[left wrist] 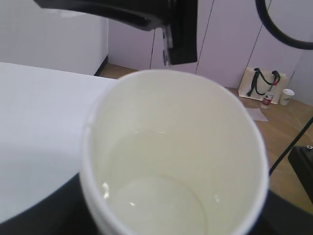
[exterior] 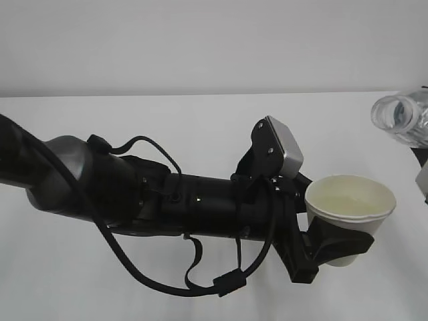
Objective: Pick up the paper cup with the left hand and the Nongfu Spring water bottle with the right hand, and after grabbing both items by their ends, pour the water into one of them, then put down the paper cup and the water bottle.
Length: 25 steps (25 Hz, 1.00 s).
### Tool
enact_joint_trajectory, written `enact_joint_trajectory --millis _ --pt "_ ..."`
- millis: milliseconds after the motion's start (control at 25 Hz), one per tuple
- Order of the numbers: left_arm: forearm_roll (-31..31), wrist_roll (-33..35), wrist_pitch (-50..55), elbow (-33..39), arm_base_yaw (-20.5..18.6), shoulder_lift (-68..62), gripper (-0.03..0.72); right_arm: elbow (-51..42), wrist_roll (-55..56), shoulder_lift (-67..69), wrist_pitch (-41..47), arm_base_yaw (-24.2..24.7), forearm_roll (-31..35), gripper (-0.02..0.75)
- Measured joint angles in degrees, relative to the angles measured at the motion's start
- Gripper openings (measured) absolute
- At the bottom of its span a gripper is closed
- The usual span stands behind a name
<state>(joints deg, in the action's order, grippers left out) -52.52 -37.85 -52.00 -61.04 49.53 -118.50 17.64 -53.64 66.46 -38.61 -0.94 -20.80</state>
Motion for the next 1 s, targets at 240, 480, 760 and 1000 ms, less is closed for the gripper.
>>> enact_joint_trajectory --millis 240,480,760,1000 --pt "0.0 0.0 0.4 0.0 0.0 -0.1 0.471 0.0 7.5 0.0 0.0 0.0 0.4 0.426" --pt "0.0 0.0 -0.3 0.0 0.0 -0.1 0.471 0.0 19.0 0.0 0.0 0.0 1.5 0.426" --pt "0.0 0.0 -0.7 0.0 0.0 -0.1 0.471 0.0 25.7 0.0 -0.1 0.0 2.6 0.426" --pt "0.0 0.0 -0.8 0.0 0.0 -0.1 0.471 0.0 37.4 0.0 -1.2 0.0 2.6 0.426"
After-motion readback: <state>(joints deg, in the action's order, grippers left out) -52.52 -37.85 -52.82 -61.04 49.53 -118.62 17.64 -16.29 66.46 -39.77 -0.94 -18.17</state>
